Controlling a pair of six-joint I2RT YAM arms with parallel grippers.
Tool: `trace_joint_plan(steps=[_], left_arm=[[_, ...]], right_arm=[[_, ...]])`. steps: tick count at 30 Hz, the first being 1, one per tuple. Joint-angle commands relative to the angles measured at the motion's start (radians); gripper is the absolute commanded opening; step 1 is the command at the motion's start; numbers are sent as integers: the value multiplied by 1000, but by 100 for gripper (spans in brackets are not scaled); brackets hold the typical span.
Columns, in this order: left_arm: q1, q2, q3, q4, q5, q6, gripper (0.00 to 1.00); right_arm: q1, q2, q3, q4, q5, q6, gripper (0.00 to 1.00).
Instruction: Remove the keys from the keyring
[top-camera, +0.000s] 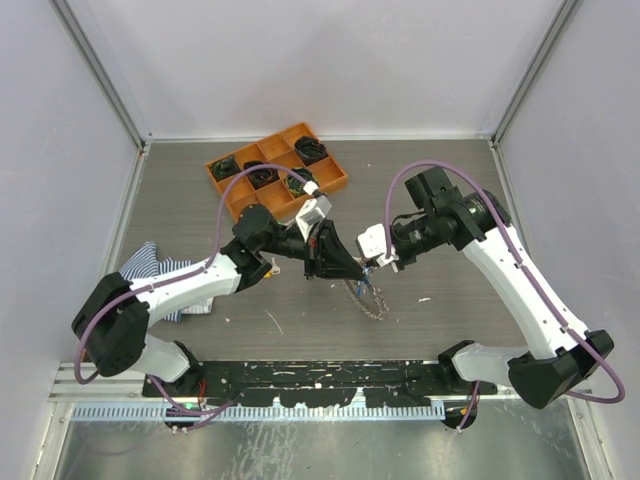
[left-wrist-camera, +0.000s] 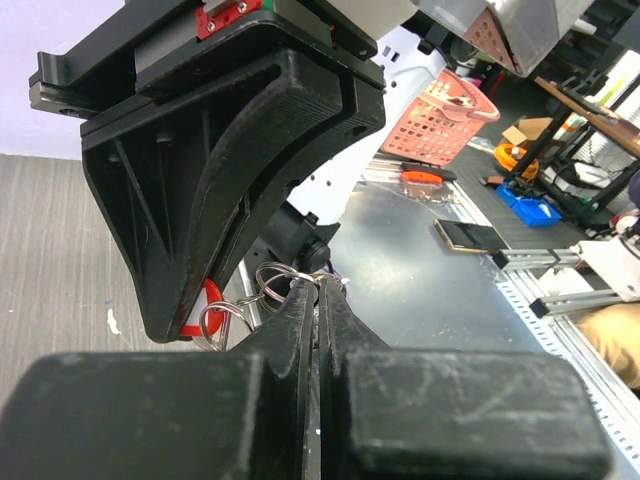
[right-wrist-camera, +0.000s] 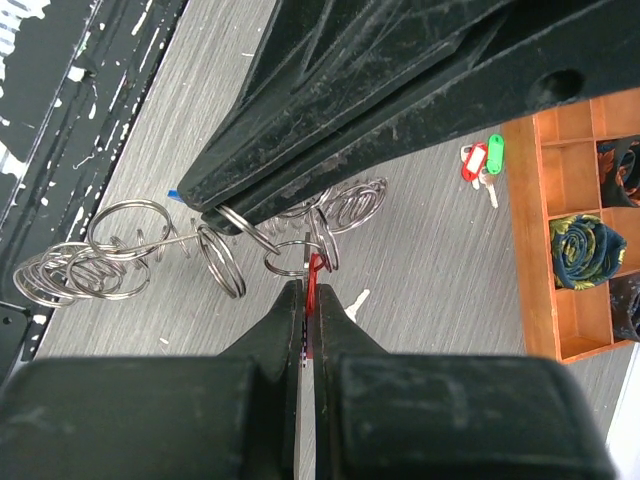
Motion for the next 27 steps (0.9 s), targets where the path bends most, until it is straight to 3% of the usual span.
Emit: trace_joint_plan(steps=[1, 18, 23, 27], left_arm=[[-27, -7, 19, 258, 96, -133, 0], [-27, -25, 28, 264, 44, -88, 0], [-28, -101, 3, 22, 40, 124, 0], [-33, -196, 6, -334, 19, 412, 0]], right_arm=[[-6, -14, -13, 92, 62, -22, 3], [5, -57, -64, 79, -13, 8, 3], [2, -75, -36, 70, 13, 62, 3], [-2, -86, -22, 70, 40, 99, 4]])
